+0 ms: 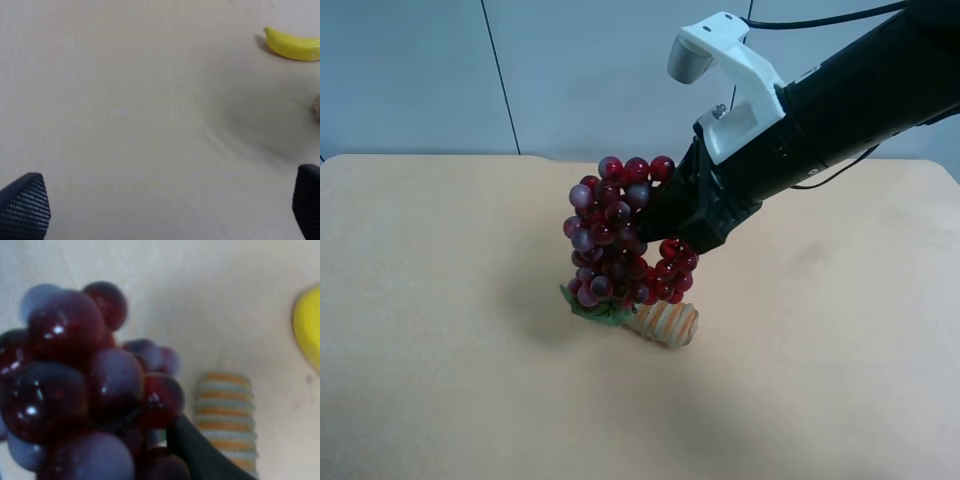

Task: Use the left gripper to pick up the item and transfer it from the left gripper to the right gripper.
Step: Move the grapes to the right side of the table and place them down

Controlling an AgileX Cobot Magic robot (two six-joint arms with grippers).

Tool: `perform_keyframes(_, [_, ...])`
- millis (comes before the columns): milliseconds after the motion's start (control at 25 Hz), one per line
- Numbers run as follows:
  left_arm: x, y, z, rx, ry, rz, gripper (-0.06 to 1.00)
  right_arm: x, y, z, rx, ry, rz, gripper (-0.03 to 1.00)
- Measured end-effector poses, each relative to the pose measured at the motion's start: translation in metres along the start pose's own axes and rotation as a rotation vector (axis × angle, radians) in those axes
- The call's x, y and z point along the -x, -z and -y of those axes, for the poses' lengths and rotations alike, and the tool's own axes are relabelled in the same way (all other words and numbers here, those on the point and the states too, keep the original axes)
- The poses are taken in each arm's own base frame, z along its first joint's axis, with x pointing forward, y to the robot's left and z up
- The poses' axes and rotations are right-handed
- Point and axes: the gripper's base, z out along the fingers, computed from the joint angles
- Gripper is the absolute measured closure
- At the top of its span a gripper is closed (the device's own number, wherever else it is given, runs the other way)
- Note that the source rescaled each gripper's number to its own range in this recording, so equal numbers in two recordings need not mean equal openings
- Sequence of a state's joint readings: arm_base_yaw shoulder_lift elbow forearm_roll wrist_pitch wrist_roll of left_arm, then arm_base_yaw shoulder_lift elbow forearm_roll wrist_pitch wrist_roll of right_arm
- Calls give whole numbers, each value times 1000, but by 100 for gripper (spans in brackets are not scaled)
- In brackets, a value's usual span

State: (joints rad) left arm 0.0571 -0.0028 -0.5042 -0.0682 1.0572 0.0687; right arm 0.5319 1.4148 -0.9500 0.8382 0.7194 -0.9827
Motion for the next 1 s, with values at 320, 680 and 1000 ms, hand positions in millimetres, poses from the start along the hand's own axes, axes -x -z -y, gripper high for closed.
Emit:
perform_keyframes(320, [0,0,0,0,0,1,-6,-16,20,25,33,-105,-64,96])
perform_keyframes(680, [0,0,0,0,0,1,-6,-25,36,43,-16,-156,-73,96])
perform_keyframes(1000, [0,0,0,0,0,1,-6,-42,52,67,-131,-281,-133,97])
